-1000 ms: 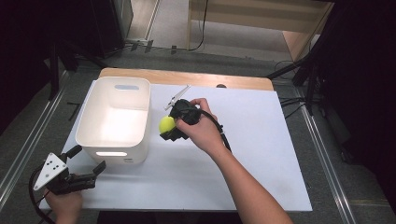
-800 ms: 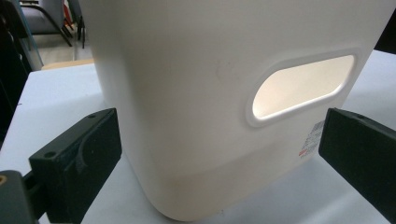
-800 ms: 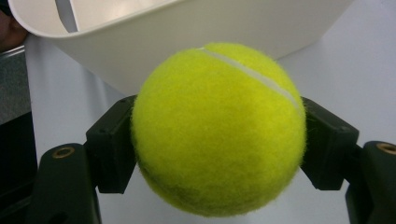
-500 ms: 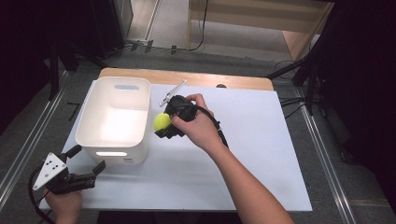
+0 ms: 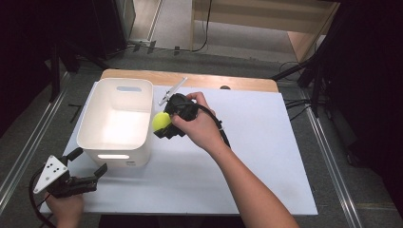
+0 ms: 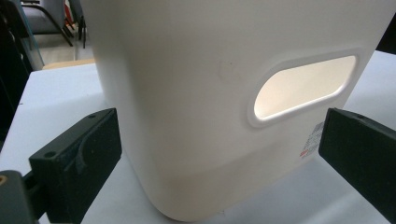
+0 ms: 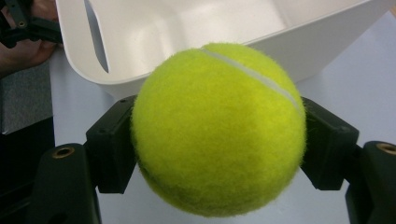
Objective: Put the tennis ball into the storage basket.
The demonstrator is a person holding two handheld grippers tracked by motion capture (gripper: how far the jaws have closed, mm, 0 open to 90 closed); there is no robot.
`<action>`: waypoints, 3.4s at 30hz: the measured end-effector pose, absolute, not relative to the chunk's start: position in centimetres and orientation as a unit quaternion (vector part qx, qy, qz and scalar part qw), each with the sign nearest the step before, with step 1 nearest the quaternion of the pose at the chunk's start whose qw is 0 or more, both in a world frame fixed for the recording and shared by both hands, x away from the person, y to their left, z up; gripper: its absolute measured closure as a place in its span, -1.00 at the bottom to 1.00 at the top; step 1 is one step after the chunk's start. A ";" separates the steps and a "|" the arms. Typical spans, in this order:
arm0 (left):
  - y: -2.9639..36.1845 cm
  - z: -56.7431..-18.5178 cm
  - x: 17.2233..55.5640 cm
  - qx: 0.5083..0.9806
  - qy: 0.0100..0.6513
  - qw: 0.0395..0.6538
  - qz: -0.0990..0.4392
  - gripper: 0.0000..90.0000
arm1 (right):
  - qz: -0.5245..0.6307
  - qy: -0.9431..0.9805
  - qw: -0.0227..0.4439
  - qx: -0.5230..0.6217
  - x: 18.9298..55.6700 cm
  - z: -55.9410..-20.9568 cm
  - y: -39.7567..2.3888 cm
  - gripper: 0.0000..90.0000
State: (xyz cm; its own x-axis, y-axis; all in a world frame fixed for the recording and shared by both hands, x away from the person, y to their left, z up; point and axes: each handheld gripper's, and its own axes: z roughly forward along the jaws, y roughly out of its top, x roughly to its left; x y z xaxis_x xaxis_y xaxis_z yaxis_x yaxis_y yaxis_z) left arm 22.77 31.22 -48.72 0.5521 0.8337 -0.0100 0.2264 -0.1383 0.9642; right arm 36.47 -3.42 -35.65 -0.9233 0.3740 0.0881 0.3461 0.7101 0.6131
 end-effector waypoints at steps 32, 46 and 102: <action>31.2 -48.7 22.8 0.700 0.380 0.536 0.281 -1.00 | 0.333 0.928 0.010 0.168 36.4 -34.2 0.0 -0.48; 31.2 -48.7 22.8 0.699 0.380 0.537 0.280 -1.00 | 0.338 0.929 0.005 0.154 36.4 -34.0 1.8 -0.48; 31.3 -48.7 22.8 0.698 0.381 0.539 0.278 -1.00 | 0.359 0.916 0.036 0.177 35.5 -35.4 0.8 -1.00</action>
State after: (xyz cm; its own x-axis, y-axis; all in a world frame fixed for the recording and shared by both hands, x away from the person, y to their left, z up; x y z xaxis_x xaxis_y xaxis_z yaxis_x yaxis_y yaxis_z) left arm 22.80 31.32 -48.68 0.5547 0.8317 -0.0234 0.2333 -0.1285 0.9639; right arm 35.54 0.82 -35.39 -0.9345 0.3505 0.0618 0.2992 0.6797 0.6697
